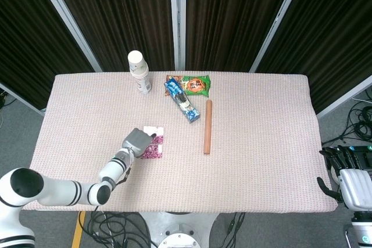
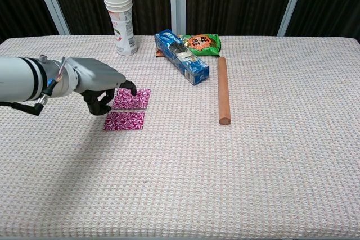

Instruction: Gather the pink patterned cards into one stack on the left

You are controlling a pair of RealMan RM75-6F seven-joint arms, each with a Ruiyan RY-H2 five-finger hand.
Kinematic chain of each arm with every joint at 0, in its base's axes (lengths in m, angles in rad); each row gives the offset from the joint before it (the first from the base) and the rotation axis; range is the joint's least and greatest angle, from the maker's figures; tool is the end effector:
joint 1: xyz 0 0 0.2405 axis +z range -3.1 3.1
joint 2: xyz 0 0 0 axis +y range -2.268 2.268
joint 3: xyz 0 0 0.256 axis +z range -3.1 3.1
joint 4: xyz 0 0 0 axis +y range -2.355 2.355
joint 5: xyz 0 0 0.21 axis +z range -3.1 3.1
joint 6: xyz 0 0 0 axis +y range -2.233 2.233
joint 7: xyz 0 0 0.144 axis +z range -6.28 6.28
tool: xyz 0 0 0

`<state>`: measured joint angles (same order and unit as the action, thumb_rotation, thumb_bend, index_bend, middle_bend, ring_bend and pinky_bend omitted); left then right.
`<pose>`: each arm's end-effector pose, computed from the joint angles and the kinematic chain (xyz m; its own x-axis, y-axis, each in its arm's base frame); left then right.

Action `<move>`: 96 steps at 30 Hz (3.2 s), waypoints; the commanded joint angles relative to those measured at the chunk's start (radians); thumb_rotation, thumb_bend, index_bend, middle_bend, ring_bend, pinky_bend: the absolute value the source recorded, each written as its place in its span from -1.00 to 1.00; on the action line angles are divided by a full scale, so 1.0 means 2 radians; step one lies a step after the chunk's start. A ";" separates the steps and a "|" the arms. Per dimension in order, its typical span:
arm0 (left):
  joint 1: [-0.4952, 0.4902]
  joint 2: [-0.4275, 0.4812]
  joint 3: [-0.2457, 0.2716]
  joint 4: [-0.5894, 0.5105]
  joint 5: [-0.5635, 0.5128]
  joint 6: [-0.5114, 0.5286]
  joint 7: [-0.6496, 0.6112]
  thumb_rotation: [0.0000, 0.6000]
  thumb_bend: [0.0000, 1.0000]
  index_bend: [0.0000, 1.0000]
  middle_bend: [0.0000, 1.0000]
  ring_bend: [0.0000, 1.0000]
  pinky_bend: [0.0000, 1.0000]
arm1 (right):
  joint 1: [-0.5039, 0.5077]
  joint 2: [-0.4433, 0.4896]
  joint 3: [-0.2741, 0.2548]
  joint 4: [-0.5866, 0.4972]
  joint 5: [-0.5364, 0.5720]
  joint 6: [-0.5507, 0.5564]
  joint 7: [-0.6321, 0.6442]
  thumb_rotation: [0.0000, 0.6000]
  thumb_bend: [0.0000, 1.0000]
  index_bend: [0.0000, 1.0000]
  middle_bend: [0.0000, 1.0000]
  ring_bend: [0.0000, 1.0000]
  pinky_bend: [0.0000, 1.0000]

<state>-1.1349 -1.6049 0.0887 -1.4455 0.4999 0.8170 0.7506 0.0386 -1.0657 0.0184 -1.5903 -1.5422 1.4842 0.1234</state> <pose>-0.1368 0.3506 -0.0704 0.7751 0.4280 0.4648 0.6312 -0.4925 -0.5992 -0.3243 -0.1601 0.1719 0.3533 -0.0505 0.9341 -0.9353 0.0003 0.3538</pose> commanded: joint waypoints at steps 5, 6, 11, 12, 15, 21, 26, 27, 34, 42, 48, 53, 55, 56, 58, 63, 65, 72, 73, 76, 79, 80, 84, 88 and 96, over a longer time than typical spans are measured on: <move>0.001 -0.028 -0.009 0.040 0.006 -0.023 -0.008 1.00 0.09 -0.58 0.63 0.48 0.82 | 0.000 0.000 0.001 0.001 0.003 -0.001 0.001 0.93 -0.52 -0.61 -0.71 -0.92 -0.94; 0.001 -0.029 -0.009 0.042 0.005 -0.025 -0.007 1.00 0.09 -0.58 0.63 0.48 0.82 | 0.000 0.001 0.001 0.001 0.003 -0.001 0.001 0.93 -0.52 -0.61 -0.71 -0.92 -0.94; -0.001 -0.032 -0.003 0.049 -0.006 -0.030 0.003 1.00 0.09 -0.58 0.63 0.48 0.82 | -0.001 0.001 0.001 0.002 0.004 -0.002 0.002 0.94 -0.52 -0.61 -0.71 -0.91 -0.94; 0.000 -0.031 -0.002 0.049 -0.007 -0.029 0.003 1.00 0.09 -0.58 0.63 0.48 0.82 | -0.001 0.001 0.001 0.002 0.004 -0.001 0.002 0.95 -0.52 -0.61 -0.71 -0.91 -0.94; 0.003 -0.026 0.002 0.046 -0.010 -0.025 0.003 1.00 0.09 -0.58 0.63 0.48 0.82 | -0.001 0.000 0.001 0.002 0.003 -0.001 0.002 0.92 -0.52 -0.61 -0.71 -0.91 -0.94; 0.011 -0.010 0.014 0.033 -0.016 -0.019 0.008 1.00 0.09 -0.58 0.63 0.48 0.82 | -0.001 0.000 0.000 0.002 0.000 0.001 0.003 0.93 -0.52 -0.61 -0.71 -0.91 -0.94; 0.017 0.001 0.025 0.028 -0.026 -0.018 0.012 1.00 0.09 -0.58 0.63 0.48 0.82 | -0.002 0.001 0.000 -0.001 -0.005 0.004 0.002 0.93 -0.52 -0.61 -0.71 -0.91 -0.94; 0.018 0.003 0.026 0.027 -0.027 -0.017 0.013 1.00 0.09 -0.58 0.63 0.48 0.82 | -0.002 0.001 -0.001 -0.002 -0.005 0.005 0.001 0.93 -0.52 -0.61 -0.71 -0.91 -0.94; 0.028 0.020 0.040 0.023 -0.034 -0.013 0.018 1.00 0.09 -0.56 0.63 0.48 0.81 | -0.003 0.001 -0.001 -0.004 -0.008 0.007 0.000 0.93 -0.52 -0.61 -0.71 -0.91 -0.94; 0.039 0.038 0.032 0.019 -0.026 0.002 0.006 1.00 0.09 -0.56 0.62 0.47 0.81 | -0.003 0.001 -0.001 -0.004 -0.009 0.008 0.000 0.93 -0.52 -0.61 -0.71 -0.91 -0.95; 0.045 0.025 -0.008 0.025 0.014 0.028 -0.026 1.00 -0.03 -0.48 0.59 0.47 0.81 | -0.001 0.001 0.000 -0.002 -0.007 0.004 0.002 0.93 -0.53 -0.61 -0.71 -0.91 -0.94; 0.042 -0.020 -0.048 0.079 0.026 0.018 -0.050 1.00 -0.27 -0.30 0.60 0.47 0.83 | -0.001 0.002 0.000 0.000 -0.003 0.002 0.002 0.94 -0.52 -0.61 -0.71 -0.91 -0.94; 0.039 -0.040 -0.064 0.107 0.018 0.001 -0.061 1.00 -0.35 -0.27 0.60 0.47 0.83 | -0.001 0.003 0.000 0.001 0.000 -0.001 0.002 0.93 -0.52 -0.61 -0.71 -0.91 -0.94; 0.036 -0.048 -0.068 0.118 0.013 -0.007 -0.062 1.00 -0.39 -0.26 0.60 0.47 0.84 | -0.001 0.004 0.000 0.001 0.001 -0.002 0.001 0.93 -0.52 -0.61 -0.71 -0.91 -0.94; 0.030 -0.061 -0.076 0.138 0.001 -0.022 -0.060 1.00 -0.48 -0.26 0.60 0.47 0.84 | -0.001 0.005 0.000 0.000 0.002 -0.003 0.001 0.94 -0.53 -0.61 -0.71 -0.91 -0.95; 0.022 -0.085 -0.091 0.171 -0.028 -0.037 -0.052 1.00 -0.60 -0.26 0.61 0.47 0.84 | -0.001 0.008 0.002 -0.003 0.006 -0.005 -0.003 0.94 -0.52 -0.61 -0.71 -0.91 -0.95; 0.019 -0.092 -0.095 0.180 -0.043 -0.041 -0.047 1.00 -0.61 -0.26 0.61 0.47 0.85 | 0.000 0.007 0.002 -0.003 0.008 -0.007 -0.004 0.94 -0.52 -0.61 -0.71 -0.91 -0.94; 0.009 -0.114 -0.104 0.206 -0.069 -0.038 -0.023 1.00 -0.62 -0.26 0.62 0.48 0.85 | 0.003 0.009 0.004 -0.004 0.010 -0.012 -0.007 0.93 -0.52 -0.61 -0.71 -0.91 -0.95; 0.008 -0.117 -0.106 0.210 -0.072 -0.038 -0.020 1.00 -0.62 -0.26 0.62 0.48 0.85 | 0.003 0.009 0.004 -0.004 0.011 -0.012 -0.007 0.93 -0.53 -0.61 -0.71 -0.91 -0.95; 0.005 -0.124 -0.109 0.220 -0.079 -0.041 -0.012 1.00 -0.60 -0.24 0.62 0.48 0.85 | 0.002 0.010 0.004 -0.005 0.012 -0.012 -0.008 0.93 -0.52 -0.61 -0.71 -0.91 -0.94; 0.002 -0.131 -0.111 0.230 -0.084 -0.044 -0.004 1.00 -0.58 -0.23 0.62 0.48 0.85 | 0.002 0.011 0.003 -0.005 0.014 -0.013 -0.009 0.95 -0.53 -0.61 -0.71 -0.91 -0.95; 0.002 -0.134 -0.112 0.233 -0.085 -0.043 -0.002 1.00 -0.58 -0.22 0.62 0.48 0.85 | 0.001 0.012 0.003 -0.005 0.014 -0.013 -0.009 0.94 -0.53 -0.61 -0.71 -0.91 -0.95; 0.000 -0.142 -0.112 0.249 -0.083 -0.042 0.009 1.00 -0.57 -0.20 0.62 0.48 0.85 | 0.000 0.013 0.003 -0.006 0.015 -0.011 -0.010 0.93 -0.52 -0.61 -0.71 -0.91 -0.94; 0.001 -0.150 -0.111 0.263 -0.074 -0.041 0.017 1.00 -0.57 -0.18 0.62 0.48 0.85 | 0.000 0.014 0.003 -0.007 0.016 -0.012 -0.011 0.93 -0.52 -0.61 -0.71 -0.91 -0.94; 0.005 -0.159 -0.118 0.271 -0.055 -0.043 0.016 1.00 -0.57 -0.12 0.62 0.48 0.85 | -0.002 0.015 0.003 -0.010 0.017 -0.011 -0.013 0.94 -0.52 -0.61 -0.71 -0.91 -0.95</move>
<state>-1.1253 -1.9213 -0.1458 -0.9038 0.3885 0.7319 0.7839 0.0353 -1.0347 0.0245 -1.6099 -1.5084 1.4618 0.0965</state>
